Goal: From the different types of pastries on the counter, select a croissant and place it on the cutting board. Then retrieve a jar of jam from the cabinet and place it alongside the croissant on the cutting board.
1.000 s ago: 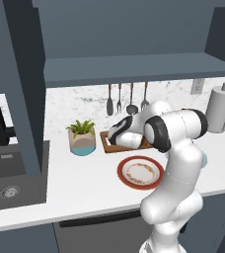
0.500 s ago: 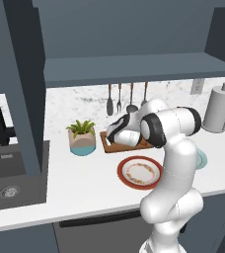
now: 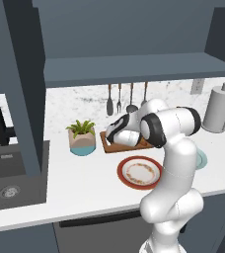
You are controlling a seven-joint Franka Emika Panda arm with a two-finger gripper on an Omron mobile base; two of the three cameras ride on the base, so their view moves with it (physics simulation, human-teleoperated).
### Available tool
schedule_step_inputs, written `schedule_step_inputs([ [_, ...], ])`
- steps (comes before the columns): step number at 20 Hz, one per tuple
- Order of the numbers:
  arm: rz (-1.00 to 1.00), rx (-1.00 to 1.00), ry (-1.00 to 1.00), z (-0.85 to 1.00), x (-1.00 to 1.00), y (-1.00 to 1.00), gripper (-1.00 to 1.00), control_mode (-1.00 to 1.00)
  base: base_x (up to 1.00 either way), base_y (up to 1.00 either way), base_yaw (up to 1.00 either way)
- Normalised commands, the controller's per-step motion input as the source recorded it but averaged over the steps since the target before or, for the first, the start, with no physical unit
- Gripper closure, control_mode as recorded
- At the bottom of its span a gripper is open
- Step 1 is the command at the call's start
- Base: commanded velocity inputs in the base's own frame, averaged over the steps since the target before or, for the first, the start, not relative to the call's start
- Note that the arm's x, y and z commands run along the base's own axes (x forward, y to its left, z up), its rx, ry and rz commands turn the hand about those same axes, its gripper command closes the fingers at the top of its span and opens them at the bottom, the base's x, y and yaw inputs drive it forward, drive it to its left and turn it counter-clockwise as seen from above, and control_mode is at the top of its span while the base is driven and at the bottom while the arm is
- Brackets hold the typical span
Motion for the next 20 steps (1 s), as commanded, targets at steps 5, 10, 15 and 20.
schedule_step_inputs([
  [5, 0.00, 0.00, 0.00, 0.02, -0.03, 0.00, -1.00, -1.00, 0.00, 0.00, 0.00],
  [10, 0.00, 0.00, -0.02, 0.15, -0.19, 0.00, -1.00, -1.00, 0.00, 0.00, 0.00],
  [15, 0.00, 0.00, -0.01, 0.14, -0.42, 0.00, -1.00, -1.00, 0.00, 0.00, 0.00],
  [20, 0.00, 0.00, -0.06, 0.28, -0.62, 0.00, -1.00, -1.00, 0.00, 0.00, 0.00],
])
